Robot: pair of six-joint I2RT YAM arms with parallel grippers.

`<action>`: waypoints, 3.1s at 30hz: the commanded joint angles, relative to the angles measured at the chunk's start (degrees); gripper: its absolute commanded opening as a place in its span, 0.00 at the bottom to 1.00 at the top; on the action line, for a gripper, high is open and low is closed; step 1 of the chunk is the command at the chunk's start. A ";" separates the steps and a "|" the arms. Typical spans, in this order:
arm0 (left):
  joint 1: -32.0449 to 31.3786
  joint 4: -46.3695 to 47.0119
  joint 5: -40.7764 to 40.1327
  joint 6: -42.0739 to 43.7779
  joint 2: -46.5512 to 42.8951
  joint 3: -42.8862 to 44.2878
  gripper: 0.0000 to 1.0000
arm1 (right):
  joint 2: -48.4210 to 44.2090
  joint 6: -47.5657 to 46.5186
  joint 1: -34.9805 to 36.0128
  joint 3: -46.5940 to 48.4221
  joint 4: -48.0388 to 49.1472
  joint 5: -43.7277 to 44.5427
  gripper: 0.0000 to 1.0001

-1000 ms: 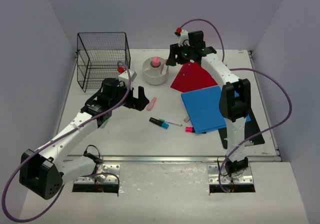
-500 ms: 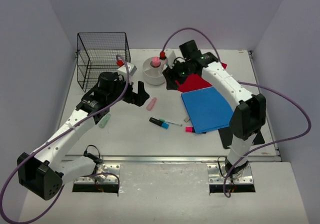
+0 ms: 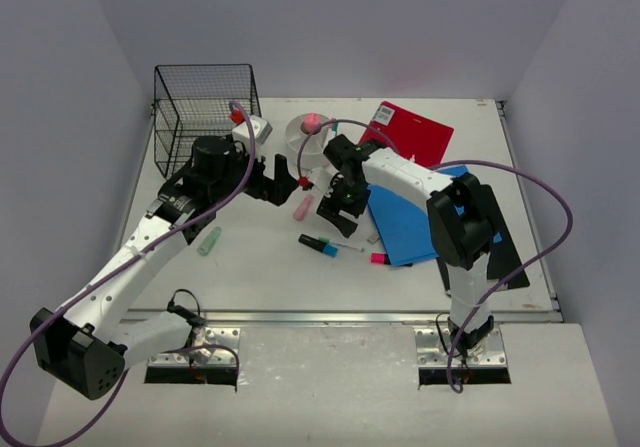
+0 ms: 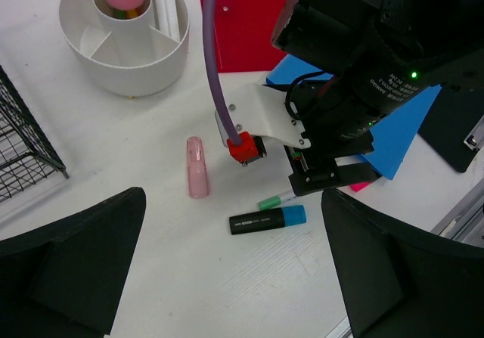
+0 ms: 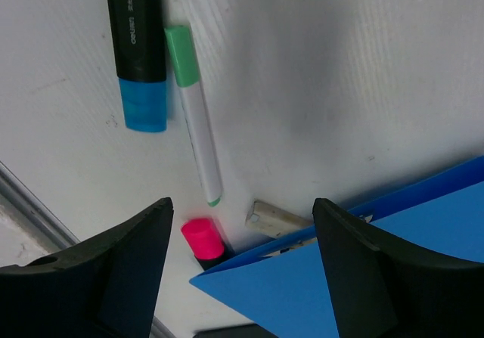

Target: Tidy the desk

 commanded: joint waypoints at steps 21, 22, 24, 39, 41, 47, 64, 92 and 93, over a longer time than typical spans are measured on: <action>0.48 3.43 0.97 0.13 -0.78 0.30 1.00 | 5.93 0.70 8.08 -4.88 9.20 10.00 0.35; 0.48 3.37 0.97 0.13 -0.81 0.27 1.00 | 6.51 0.73 8.49 -4.29 9.11 10.00 0.34; 0.48 3.52 0.90 0.06 -0.95 0.21 1.00 | 7.96 0.79 9.66 -2.85 8.86 10.00 0.34; 0.48 3.80 0.89 -0.48 -2.10 -1.01 1.00 | 21.19 0.80 13.62 17.33 -2.19 7.02 0.33; 0.48 3.72 0.88 -0.44 -2.28 -1.15 1.00 | 22.04 0.44 13.66 18.69 -3.26 6.75 0.27; 0.48 3.63 0.22 -0.62 -2.83 -1.37 1.00 | 22.96 -0.65 13.71 18.73 -5.60 5.82 0.09; 1.61 9.35 -10.82 -16.88 -10.20 3.11 1.00 | 7.27 6.25 12.49 16.52 -1.11 3.17 0.00; 1.53 13.04 -12.56 -17.24 -8.14 -1.05 1.00 | -3.78 56.10 -18.26 14.31 44.40 9.45 0.00; 1.55 13.08 -12.58 -17.12 -8.04 -1.15 1.00 | -3.11 56.15 -18.18 14.73 44.72 10.38 0.00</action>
